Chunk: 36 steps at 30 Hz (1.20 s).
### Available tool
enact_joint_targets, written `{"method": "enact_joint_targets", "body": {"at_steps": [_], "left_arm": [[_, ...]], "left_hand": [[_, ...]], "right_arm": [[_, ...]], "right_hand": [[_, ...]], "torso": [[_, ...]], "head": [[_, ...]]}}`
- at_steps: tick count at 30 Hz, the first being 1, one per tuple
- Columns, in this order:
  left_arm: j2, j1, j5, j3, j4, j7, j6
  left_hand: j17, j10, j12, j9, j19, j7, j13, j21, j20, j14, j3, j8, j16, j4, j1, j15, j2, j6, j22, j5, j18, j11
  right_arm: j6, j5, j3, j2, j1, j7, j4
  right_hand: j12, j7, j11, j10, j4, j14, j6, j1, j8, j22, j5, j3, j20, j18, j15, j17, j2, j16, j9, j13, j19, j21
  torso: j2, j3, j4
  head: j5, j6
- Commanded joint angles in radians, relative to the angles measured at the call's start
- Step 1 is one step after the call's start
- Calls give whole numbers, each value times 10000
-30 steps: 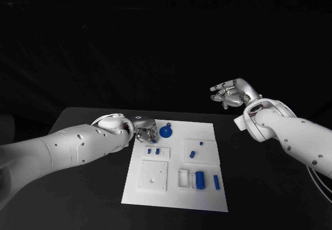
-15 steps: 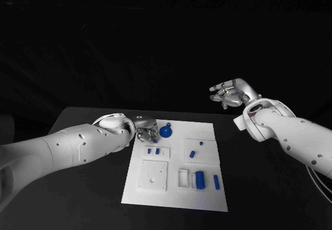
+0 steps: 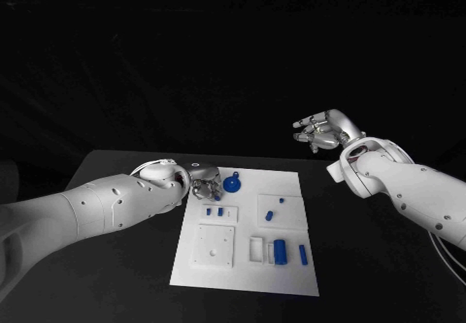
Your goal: Assemble the parts on the task board
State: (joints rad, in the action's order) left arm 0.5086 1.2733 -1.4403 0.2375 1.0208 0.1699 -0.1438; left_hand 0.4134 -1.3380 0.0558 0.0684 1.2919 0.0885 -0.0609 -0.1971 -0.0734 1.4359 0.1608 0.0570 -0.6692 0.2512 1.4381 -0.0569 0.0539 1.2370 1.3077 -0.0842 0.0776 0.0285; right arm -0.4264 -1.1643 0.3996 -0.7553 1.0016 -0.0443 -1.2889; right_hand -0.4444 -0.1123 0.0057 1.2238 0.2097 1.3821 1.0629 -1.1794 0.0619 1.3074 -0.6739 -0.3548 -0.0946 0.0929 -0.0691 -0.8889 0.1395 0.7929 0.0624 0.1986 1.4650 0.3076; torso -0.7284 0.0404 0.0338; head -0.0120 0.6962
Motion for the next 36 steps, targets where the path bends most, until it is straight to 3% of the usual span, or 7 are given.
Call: {"method": "enact_joint_targets", "body": {"at_steps": [1,14,36], "left_arm": [[-19,-28,-47,8,-38,-61,291],[-151,-99,-57,9,-134,-60,319],[-148,-145,42,8,-225,-121,225]], "left_hand": [[-8,45,29,12,-83,26,4,60,-12,-83,47,68,16,-8,-24,20,33,-4,191,-10,99,15],[-13,64,28,12,-107,29,5,39,-1,-96,50,68,10,-28,-57,26,46,-16,189,2,99,18],[-45,178,27,-7,-178,103,6,62,35,-189,40,63,32,6,-19,67,-44,-447,196,72,98,82]], "right_arm": [[116,-40,6,-2,-3,-8,-7],[151,-41,6,29,-3,1,-10],[221,-41,5,13,-3,15,-6]], "right_hand": [[61,-6,-5,44,66,-75,40,24,1,276,18,3,60,204,17,9,-105,48,8,-9,256,-24],[63,-6,-5,44,67,-77,41,30,1,276,17,7,60,204,17,13,-110,48,8,-16,256,-36],[79,-10,5,29,74,-106,31,52,0,258,18,40,69,210,27,44,-133,43,7,-56,239,-179]], "torso": [[0,-2,12],[-6,5,-12],[1,7,10]], "head": [[9,10],[-4,21],[16,40]]}}
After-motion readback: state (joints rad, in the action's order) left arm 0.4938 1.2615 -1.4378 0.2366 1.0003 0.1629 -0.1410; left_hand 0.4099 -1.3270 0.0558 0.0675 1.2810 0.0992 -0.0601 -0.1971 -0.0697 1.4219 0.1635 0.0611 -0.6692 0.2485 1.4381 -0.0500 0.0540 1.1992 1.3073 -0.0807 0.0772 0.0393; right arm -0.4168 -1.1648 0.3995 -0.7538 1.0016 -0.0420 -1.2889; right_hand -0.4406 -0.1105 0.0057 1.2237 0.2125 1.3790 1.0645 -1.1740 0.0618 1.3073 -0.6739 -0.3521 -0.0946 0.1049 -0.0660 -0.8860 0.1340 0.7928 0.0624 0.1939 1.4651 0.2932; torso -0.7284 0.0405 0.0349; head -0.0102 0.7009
